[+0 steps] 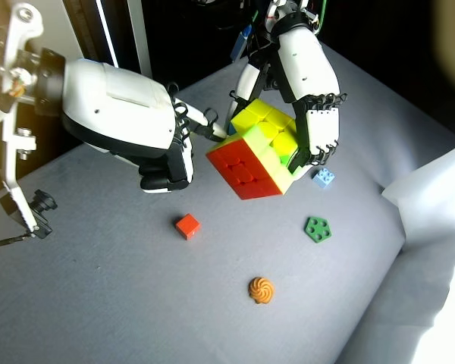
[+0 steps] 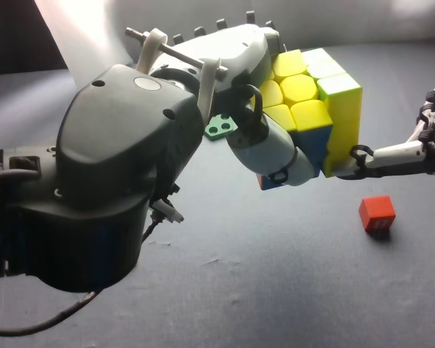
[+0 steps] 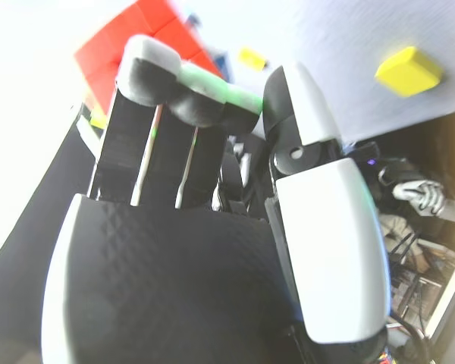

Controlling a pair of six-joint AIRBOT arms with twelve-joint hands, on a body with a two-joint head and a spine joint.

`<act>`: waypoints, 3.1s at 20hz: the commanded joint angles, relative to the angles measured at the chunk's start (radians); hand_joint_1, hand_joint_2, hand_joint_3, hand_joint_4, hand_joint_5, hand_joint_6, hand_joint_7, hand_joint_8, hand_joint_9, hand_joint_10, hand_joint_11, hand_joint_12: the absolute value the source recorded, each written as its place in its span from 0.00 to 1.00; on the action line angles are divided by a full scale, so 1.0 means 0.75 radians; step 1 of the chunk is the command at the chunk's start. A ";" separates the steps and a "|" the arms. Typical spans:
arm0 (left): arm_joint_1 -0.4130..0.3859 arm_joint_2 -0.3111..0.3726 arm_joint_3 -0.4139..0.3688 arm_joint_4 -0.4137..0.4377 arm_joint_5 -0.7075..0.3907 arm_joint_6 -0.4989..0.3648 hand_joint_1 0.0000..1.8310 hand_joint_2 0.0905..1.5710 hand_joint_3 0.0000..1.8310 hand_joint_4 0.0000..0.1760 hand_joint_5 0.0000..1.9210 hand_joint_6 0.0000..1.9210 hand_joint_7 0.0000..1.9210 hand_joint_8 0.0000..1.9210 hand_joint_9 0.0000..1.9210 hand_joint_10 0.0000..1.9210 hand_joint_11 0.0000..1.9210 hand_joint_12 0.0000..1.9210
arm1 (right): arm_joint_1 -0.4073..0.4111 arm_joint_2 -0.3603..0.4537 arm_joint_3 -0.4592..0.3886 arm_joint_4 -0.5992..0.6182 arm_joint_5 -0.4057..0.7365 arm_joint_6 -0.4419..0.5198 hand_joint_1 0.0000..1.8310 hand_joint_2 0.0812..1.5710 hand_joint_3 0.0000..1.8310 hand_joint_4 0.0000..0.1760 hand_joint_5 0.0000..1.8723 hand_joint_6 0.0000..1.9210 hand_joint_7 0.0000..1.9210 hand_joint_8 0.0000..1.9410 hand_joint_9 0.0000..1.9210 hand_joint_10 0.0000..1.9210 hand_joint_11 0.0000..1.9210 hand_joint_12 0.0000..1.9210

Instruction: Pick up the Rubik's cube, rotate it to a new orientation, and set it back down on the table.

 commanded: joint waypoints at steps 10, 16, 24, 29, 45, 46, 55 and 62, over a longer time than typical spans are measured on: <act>-0.035 0.000 0.001 0.116 -0.007 -0.021 0.65 0.78 0.00 0.00 0.49 0.53 0.28 0.83 0.24 0.63 0.18 0.70 | -0.027 -0.044 0.055 0.053 -0.100 -0.006 0.63 0.78 0.00 0.00 0.11 0.00 0.48 0.96 0.53 1.00 0.50 1.00; -0.036 0.000 0.001 0.116 -0.007 -0.021 0.65 0.78 0.00 0.00 0.49 0.53 0.28 0.83 0.24 0.61 0.20 0.66 | -0.027 -0.047 0.056 0.054 -0.099 -0.006 0.63 0.79 0.00 0.00 0.12 0.00 0.48 0.96 0.52 1.00 0.50 1.00; -0.038 0.008 -0.008 0.098 -0.007 -0.009 0.65 0.79 0.00 0.00 0.47 0.55 0.25 0.84 0.23 0.59 0.19 0.64 | 0.159 0.033 0.029 0.141 0.195 0.024 0.60 0.81 0.00 0.00 0.10 0.00 0.46 0.99 0.51 1.00 0.49 1.00; -0.039 0.008 -0.008 0.096 -0.006 -0.009 0.65 0.78 0.00 0.00 0.48 0.53 0.26 0.84 0.24 0.59 0.21 0.64 | 0.250 0.068 0.032 0.168 0.174 0.015 0.63 0.79 0.00 0.00 0.12 0.00 0.49 1.00 0.55 1.00 0.53 1.00; -0.043 0.007 -0.012 0.090 -0.007 -0.005 0.65 0.78 0.00 0.00 0.49 0.52 0.27 0.83 0.25 0.56 0.20 0.63 | 0.226 0.026 0.104 0.262 0.114 -0.042 0.60 0.81 0.01 0.00 0.10 0.00 0.48 0.99 0.53 1.00 0.51 1.00; -0.044 0.007 -0.012 0.089 -0.007 -0.005 0.66 0.77 0.00 0.00 0.50 0.52 0.28 0.80 0.26 0.53 0.20 0.62 | 0.218 0.016 0.104 0.262 0.112 -0.041 0.61 0.80 0.00 0.00 0.10 0.00 0.47 0.98 0.52 1.00 0.50 1.00; -0.046 0.008 -0.012 0.087 -0.007 -0.003 0.65 0.79 0.00 0.00 0.47 0.55 0.26 0.85 0.23 0.57 0.18 0.63 | 0.165 0.007 0.095 0.262 0.130 -0.040 0.61 0.80 0.00 0.00 0.11 0.00 0.47 0.97 0.52 1.00 0.50 1.00; -0.047 0.008 -0.012 0.087 -0.007 -0.002 0.65 0.79 0.00 0.00 0.47 0.56 0.25 0.85 0.22 0.57 0.19 0.64 | 0.150 0.010 0.082 0.261 0.157 -0.040 0.62 0.79 0.00 0.00 0.12 0.00 0.48 0.99 0.53 1.00 0.51 1.00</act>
